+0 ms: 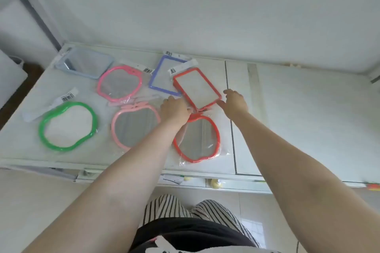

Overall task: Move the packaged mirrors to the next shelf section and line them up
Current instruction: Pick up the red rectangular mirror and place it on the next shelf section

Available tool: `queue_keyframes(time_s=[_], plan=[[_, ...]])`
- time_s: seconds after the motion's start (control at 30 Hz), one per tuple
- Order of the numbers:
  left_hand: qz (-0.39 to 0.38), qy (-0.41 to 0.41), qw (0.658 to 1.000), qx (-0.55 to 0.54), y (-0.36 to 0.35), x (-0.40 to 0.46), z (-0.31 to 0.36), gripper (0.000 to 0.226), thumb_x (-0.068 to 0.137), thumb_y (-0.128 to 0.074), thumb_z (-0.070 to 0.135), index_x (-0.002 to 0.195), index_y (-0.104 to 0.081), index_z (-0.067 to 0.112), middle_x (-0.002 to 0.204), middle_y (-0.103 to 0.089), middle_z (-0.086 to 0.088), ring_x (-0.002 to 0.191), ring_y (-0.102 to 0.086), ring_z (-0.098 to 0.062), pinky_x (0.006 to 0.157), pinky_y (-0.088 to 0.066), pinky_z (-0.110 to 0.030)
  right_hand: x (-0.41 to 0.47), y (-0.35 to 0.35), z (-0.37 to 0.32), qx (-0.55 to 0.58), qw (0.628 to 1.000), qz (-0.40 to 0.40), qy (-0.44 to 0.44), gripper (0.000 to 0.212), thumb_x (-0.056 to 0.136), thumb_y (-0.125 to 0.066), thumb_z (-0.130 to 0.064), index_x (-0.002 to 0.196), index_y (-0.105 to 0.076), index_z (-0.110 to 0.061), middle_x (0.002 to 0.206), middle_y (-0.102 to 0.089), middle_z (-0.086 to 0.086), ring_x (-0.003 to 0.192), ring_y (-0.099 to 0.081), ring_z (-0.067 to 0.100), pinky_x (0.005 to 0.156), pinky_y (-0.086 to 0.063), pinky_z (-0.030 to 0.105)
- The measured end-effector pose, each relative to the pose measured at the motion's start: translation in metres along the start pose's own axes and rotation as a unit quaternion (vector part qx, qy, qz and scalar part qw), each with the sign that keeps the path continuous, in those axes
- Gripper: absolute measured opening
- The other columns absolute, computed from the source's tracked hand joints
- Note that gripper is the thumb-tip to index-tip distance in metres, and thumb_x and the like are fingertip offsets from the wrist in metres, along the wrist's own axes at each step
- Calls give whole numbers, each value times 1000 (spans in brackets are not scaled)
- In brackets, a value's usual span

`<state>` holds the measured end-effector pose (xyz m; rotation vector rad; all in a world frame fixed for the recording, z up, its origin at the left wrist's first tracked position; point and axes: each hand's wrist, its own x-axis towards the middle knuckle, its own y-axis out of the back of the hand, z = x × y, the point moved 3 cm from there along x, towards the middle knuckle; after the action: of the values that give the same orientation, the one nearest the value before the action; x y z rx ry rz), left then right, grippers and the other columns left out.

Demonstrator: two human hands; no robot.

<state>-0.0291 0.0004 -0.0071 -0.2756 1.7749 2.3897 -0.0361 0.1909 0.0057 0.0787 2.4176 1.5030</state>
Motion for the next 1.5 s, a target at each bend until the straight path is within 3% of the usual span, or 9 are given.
queue_keyframes(time_s=[0.27, 0.47, 0.57, 0.67, 0.8, 1.0, 1.23, 1.37, 1.5], plan=[[46, 87, 991, -93, -22, 31, 14, 50, 87, -57, 48, 119, -55, 10, 129, -52, -16, 122, -46, -34, 100, -37, -41, 46, -22, 4, 27, 998, -39, -30, 30, 94, -52, -31, 112, -59, -8, 116, -57, 16, 104, -56, 33, 86, -48, 37], [36, 109, 952, -284, -19, 32, 20, 46, 87, -63, 24, 127, -47, 8, 128, -61, -11, 122, -54, -31, 99, -42, -39, 46, -20, 20, 194, 975, -73, -75, 29, 88, -57, -8, 110, -64, 9, 83, -57, 15, 76, -54, 27, 70, -47, 38], [27, 103, 932, -346, -11, 28, 25, 44, 87, -63, 19, 127, -49, 9, 127, -62, -9, 119, -57, -29, 101, -45, -39, 43, -14, 27, 242, 961, -95, -93, 27, 85, -61, -5, 109, -65, 7, 86, -57, 10, 78, -51, 24, 75, -49, 40], [35, 118, 894, -430, -2, 25, 26, 41, 84, -64, 12, 123, -52, 11, 122, -64, -12, 103, -66, -31, 92, -53, -45, 32, 2, 26, 323, 937, -100, -87, 28, 89, -62, -5, 116, -62, -9, 97, -58, 9, 81, -53, 22, 80, -52, 39], [32, 113, 836, -537, 7, 18, 29, 45, 83, -65, 5, 125, -54, 11, 116, -65, -16, 72, -66, -19, 75, -60, -33, 16, 22, 24, 446, 887, -86, -87, 21, 93, -57, -3, 114, -58, -7, 78, -64, 11, 53, -62, 12, 56, -56, 20], [-32, 66, 805, -588, 16, -2, 48, 50, 89, -58, 4, 135, -51, 23, 96, -63, -8, 75, -60, -17, 92, -55, -41, -16, 39, 33, 573, 808, -44, -131, 19, 91, -60, -1, 110, -60, -2, 79, -67, 14, 66, -67, 22, 74, -60, 27], [-160, 23, 766, -622, 19, -59, 65, 63, 92, -54, -4, 146, -37, 24, 91, -60, -2, 75, -61, -13, 81, -58, -26, -92, 39, 63, 639, 749, 24, -176, 12, 87, -61, 3, 95, -59, -7, 79, -68, 11, 65, -69, 20, 79, -60, 27], [-151, -6, 768, -623, -3, -101, 61, 60, 91, -54, -7, 144, -39, 14, 94, -60, 0, 90, -64, -17, 75, -59, -19, -152, 28, 76, 652, 728, 68, -201, 13, 87, -60, 3, 90, -58, -10, 77, -68, 11, 59, -69, 18, 84, -59, 30], [-151, -16, 753, -641, -28, -143, 61, 52, 90, -57, -5, 139, -47, 9, 90, -64, 5, 74, -65, -5, 66, -57, -17, -211, 14, 92, 657, 706, 119, -238, 11, 87, -62, 0, 92, -59, -10, 71, -69, 7, 57, -70, 16, 83, -59, 28]])
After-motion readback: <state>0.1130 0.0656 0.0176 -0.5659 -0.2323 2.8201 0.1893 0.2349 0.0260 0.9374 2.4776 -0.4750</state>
